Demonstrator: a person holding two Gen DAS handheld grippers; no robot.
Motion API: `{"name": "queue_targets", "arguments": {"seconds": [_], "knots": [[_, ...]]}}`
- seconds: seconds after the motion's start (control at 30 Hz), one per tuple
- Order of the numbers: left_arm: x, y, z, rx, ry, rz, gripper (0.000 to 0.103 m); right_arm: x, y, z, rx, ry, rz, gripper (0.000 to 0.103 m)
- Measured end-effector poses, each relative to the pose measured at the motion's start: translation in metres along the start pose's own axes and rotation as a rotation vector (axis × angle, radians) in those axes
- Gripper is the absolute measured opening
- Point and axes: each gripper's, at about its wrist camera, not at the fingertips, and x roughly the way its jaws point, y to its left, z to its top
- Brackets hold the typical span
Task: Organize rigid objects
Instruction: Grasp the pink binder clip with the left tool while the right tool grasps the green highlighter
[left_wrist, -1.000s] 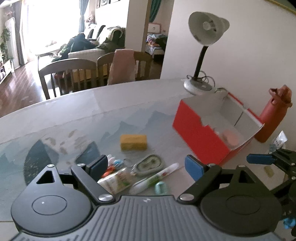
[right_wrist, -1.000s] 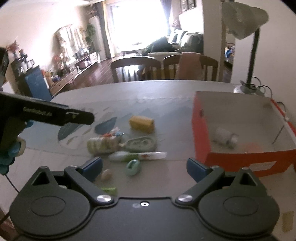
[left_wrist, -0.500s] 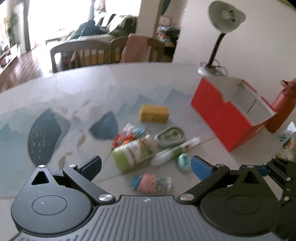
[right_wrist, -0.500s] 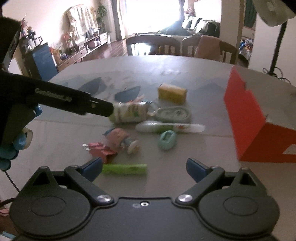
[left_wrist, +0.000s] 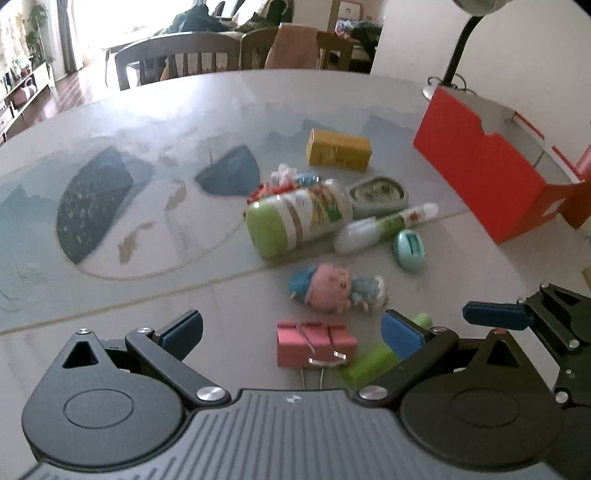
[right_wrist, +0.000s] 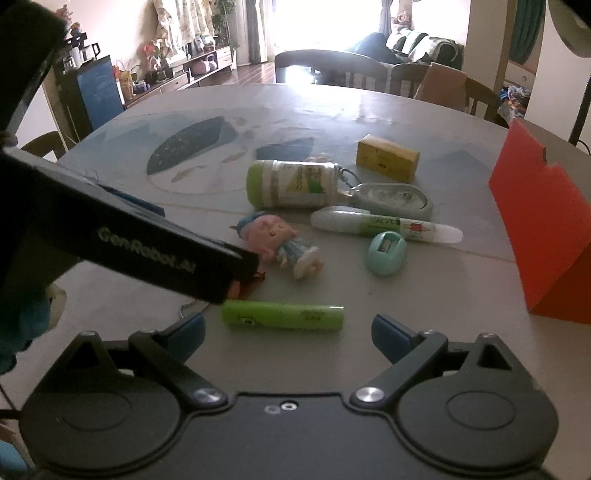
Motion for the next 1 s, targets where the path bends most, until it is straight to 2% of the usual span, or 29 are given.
{"name": "queue_targets", "arguments": {"seconds": [0.37,0.6,0.87,0.97,1.0], "knots": [[0.018,0.000,-0.016,-0.033,0.028,0.022,0.103,0.016,0.007,-0.004,-0.008,-0.003,-0.026,0.094],[0.020,-0.001,-0.020,-0.024,0.012,0.047,0.102,0.022,0.007,-0.007,0.003,0.003,-0.037,0.087],[0.019,-0.005,-0.023,0.010,-0.013,0.043,0.084,0.020,0.007,-0.007,-0.019,-0.001,-0.043,0.080],[0.018,-0.009,-0.024,0.031,-0.021,0.040,0.074,0.019,0.007,-0.008,-0.016,0.000,-0.044,0.079],[0.017,-0.010,-0.024,0.040,-0.025,0.038,0.067,0.019,0.006,-0.008,-0.015,0.000,-0.045,0.079]]}}
